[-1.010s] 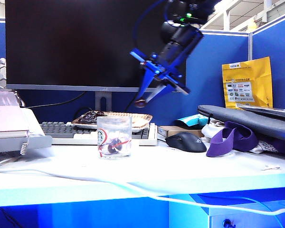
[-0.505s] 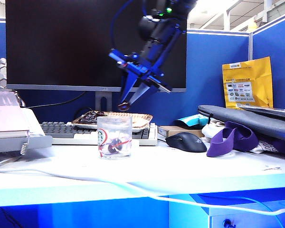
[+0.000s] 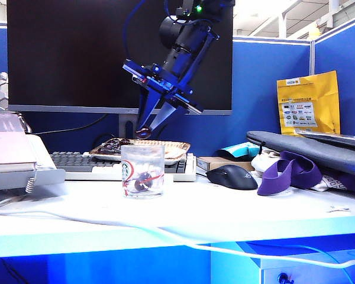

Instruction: Pick up the cherry on the right side of the glass and put it inside the glass.

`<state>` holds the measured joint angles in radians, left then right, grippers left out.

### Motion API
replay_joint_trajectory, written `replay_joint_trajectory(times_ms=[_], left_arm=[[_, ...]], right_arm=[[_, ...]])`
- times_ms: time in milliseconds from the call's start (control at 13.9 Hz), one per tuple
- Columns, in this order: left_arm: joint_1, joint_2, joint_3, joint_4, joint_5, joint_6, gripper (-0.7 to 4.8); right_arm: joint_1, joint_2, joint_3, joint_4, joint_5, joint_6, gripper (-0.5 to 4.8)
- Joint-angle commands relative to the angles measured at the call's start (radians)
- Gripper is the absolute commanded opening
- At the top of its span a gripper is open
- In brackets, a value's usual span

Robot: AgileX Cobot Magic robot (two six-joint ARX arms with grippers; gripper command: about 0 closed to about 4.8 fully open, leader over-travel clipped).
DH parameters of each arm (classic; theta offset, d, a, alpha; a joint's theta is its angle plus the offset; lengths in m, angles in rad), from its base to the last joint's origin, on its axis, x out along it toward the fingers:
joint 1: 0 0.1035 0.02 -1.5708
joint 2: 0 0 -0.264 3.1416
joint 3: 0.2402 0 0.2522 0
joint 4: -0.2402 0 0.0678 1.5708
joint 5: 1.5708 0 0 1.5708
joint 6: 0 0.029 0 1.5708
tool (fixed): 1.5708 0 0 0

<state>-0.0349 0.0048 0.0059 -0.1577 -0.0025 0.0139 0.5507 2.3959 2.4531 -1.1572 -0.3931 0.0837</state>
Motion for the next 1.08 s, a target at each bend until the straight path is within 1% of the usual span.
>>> replay_joint_trajectory(times_ms=[72, 361, 433, 505, 577, 794, 866, 1082], left_arm=[[0.001, -0.003, 0.0, -0.012, 0.003, 0.004, -0.05], [0.001, -0.003, 0.0, -0.012, 0.003, 0.004, -0.05], [0.001, -0.003, 0.0, -0.012, 0.003, 0.004, -0.05], [0.001, -0.003, 0.0, -0.012, 0.003, 0.004, -0.05], [0.001, -0.003, 0.0, -0.012, 0.003, 0.004, -0.05], [0.001, -0.003, 0.0, -0.012, 0.003, 0.004, -0.05], [0.001, -0.003, 0.0, -0.012, 0.003, 0.004, -0.05], [0.001, -0.003, 0.0, -0.012, 0.003, 0.004, -0.05]], right_arm=[[0.0, -0.006, 0.006, 0.009, -0.001, -0.006, 1.8], [0.0, -0.006, 0.006, 0.011, 0.0, -0.005, 1.77], [-0.002, -0.006, 0.013, 0.011, 0.011, -0.005, 1.12], [-0.002, -0.008, 0.032, 0.008, 0.033, -0.006, -0.12], [-0.002, -0.01, 0.058, 0.006, 0.047, -0.006, -0.05], [-0.003, -0.031, 0.223, -0.003, 0.135, -0.005, -0.05], [-0.003, -0.051, 0.319, -0.011, 0.179, -0.004, -0.05], [-0.003, -0.153, 0.576, -0.022, 0.203, -0.001, -0.05]])
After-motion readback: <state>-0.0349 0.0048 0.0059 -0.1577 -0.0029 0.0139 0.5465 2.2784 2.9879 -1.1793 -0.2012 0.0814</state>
